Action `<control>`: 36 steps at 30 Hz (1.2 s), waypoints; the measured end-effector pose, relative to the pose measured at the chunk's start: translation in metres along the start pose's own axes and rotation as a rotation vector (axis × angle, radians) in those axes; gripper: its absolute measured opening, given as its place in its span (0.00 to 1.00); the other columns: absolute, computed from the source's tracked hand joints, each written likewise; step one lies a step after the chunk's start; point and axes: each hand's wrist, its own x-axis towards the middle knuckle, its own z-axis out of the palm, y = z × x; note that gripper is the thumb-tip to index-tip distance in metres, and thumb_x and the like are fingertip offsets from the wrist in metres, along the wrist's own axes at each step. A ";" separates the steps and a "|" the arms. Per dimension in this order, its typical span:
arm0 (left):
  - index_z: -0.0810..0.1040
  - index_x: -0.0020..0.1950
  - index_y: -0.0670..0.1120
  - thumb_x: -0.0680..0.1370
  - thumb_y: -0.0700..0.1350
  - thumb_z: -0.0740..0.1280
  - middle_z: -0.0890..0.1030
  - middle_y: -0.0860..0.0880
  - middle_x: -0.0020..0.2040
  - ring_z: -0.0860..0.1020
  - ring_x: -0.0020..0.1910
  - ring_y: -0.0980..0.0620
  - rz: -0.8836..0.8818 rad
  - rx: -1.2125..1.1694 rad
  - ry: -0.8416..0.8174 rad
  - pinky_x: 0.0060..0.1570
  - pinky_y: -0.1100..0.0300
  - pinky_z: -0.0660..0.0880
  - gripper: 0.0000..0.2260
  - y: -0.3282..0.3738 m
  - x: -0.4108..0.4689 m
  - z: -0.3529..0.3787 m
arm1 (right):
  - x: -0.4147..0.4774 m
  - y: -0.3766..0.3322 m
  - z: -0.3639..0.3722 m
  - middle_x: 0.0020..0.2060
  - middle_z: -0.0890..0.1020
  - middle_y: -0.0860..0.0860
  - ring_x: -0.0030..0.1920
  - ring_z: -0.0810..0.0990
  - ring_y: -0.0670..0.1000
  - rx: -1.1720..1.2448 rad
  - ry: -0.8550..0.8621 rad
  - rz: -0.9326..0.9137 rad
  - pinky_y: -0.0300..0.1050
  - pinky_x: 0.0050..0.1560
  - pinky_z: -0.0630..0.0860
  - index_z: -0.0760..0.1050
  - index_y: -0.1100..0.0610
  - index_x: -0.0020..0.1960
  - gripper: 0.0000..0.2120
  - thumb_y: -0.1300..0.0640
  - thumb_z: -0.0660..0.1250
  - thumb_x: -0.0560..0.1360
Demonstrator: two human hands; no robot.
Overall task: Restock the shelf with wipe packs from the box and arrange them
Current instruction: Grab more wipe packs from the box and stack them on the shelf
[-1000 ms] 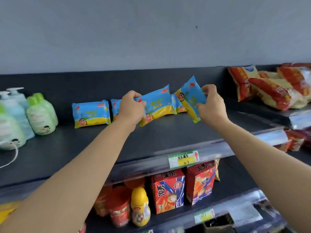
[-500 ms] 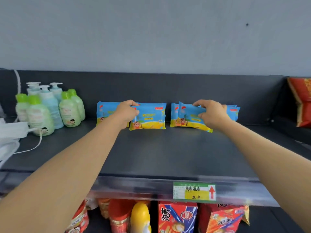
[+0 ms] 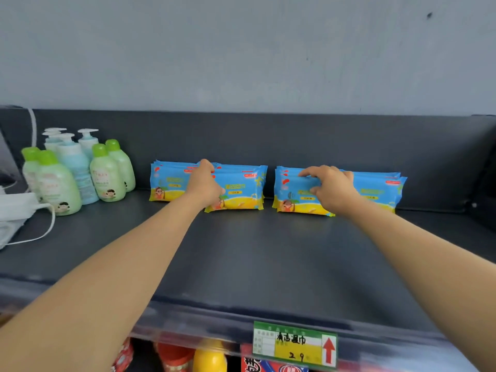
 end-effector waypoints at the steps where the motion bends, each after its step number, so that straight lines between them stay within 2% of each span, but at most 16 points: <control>1: 0.64 0.64 0.42 0.73 0.35 0.71 0.69 0.44 0.57 0.71 0.48 0.48 0.008 0.043 -0.001 0.44 0.58 0.69 0.24 0.000 -0.001 0.001 | 0.001 0.001 0.002 0.62 0.75 0.52 0.64 0.68 0.54 -0.016 0.015 -0.010 0.51 0.66 0.56 0.70 0.47 0.66 0.20 0.64 0.60 0.77; 3: 0.63 0.64 0.41 0.71 0.35 0.73 0.68 0.42 0.61 0.70 0.48 0.48 0.041 0.108 0.016 0.44 0.59 0.69 0.26 0.001 -0.002 0.004 | 0.003 0.001 0.006 0.62 0.75 0.52 0.65 0.67 0.54 -0.041 0.038 -0.021 0.51 0.65 0.57 0.69 0.48 0.67 0.20 0.63 0.60 0.78; 7: 0.64 0.62 0.40 0.71 0.34 0.72 0.66 0.41 0.62 0.71 0.47 0.47 0.106 0.147 0.055 0.44 0.58 0.70 0.24 -0.001 0.003 0.006 | 0.004 0.001 0.012 0.61 0.72 0.53 0.63 0.66 0.55 -0.021 0.095 -0.028 0.49 0.63 0.59 0.70 0.49 0.68 0.20 0.62 0.62 0.77; 11: 0.64 0.63 0.40 0.72 0.34 0.72 0.65 0.42 0.64 0.75 0.52 0.43 0.129 0.156 0.079 0.46 0.57 0.72 0.24 -0.004 0.007 0.008 | 0.003 0.001 0.015 0.61 0.69 0.54 0.62 0.65 0.56 -0.046 0.185 0.037 0.48 0.64 0.61 0.69 0.50 0.68 0.20 0.56 0.65 0.77; 15: 0.61 0.67 0.40 0.73 0.36 0.71 0.63 0.42 0.66 0.74 0.56 0.41 0.123 0.145 0.035 0.50 0.54 0.73 0.28 -0.010 0.007 0.008 | -0.002 -0.004 0.018 0.64 0.67 0.55 0.64 0.63 0.58 -0.099 0.168 0.134 0.51 0.65 0.64 0.65 0.54 0.69 0.27 0.48 0.68 0.74; 22: 0.60 0.69 0.42 0.72 0.34 0.71 0.62 0.42 0.67 0.75 0.57 0.41 0.112 0.111 0.000 0.51 0.53 0.74 0.31 -0.013 0.011 0.010 | -0.006 -0.018 0.026 0.66 0.64 0.58 0.67 0.60 0.59 -0.078 0.176 0.187 0.51 0.67 0.65 0.64 0.58 0.68 0.29 0.50 0.70 0.73; 27: 0.60 0.68 0.42 0.72 0.33 0.71 0.61 0.41 0.68 0.76 0.52 0.41 0.160 0.160 0.027 0.45 0.56 0.74 0.29 -0.015 0.010 0.011 | -0.013 -0.021 0.026 0.68 0.61 0.58 0.69 0.59 0.59 -0.105 0.202 0.232 0.53 0.67 0.67 0.63 0.59 0.68 0.30 0.49 0.69 0.73; 31: 0.60 0.69 0.42 0.72 0.36 0.72 0.57 0.42 0.71 0.75 0.40 0.44 0.235 0.297 0.103 0.36 0.56 0.72 0.30 -0.018 0.007 0.009 | -0.019 -0.025 0.021 0.68 0.63 0.59 0.68 0.61 0.60 -0.130 0.251 0.217 0.49 0.68 0.64 0.62 0.61 0.69 0.24 0.59 0.65 0.76; 33: 0.60 0.68 0.42 0.72 0.37 0.72 0.58 0.42 0.70 0.76 0.39 0.44 0.272 0.351 0.134 0.35 0.55 0.73 0.30 -0.018 0.005 0.008 | -0.022 -0.031 0.018 0.67 0.66 0.59 0.67 0.63 0.60 -0.131 0.313 0.195 0.49 0.65 0.66 0.64 0.62 0.69 0.22 0.64 0.62 0.76; 36: 0.63 0.66 0.42 0.73 0.37 0.71 0.62 0.41 0.66 0.75 0.37 0.44 0.342 0.368 0.157 0.33 0.56 0.71 0.25 -0.011 -0.003 0.001 | -0.028 -0.042 0.012 0.64 0.70 0.59 0.65 0.66 0.60 -0.104 0.381 0.135 0.49 0.64 0.65 0.67 0.62 0.67 0.20 0.65 0.60 0.76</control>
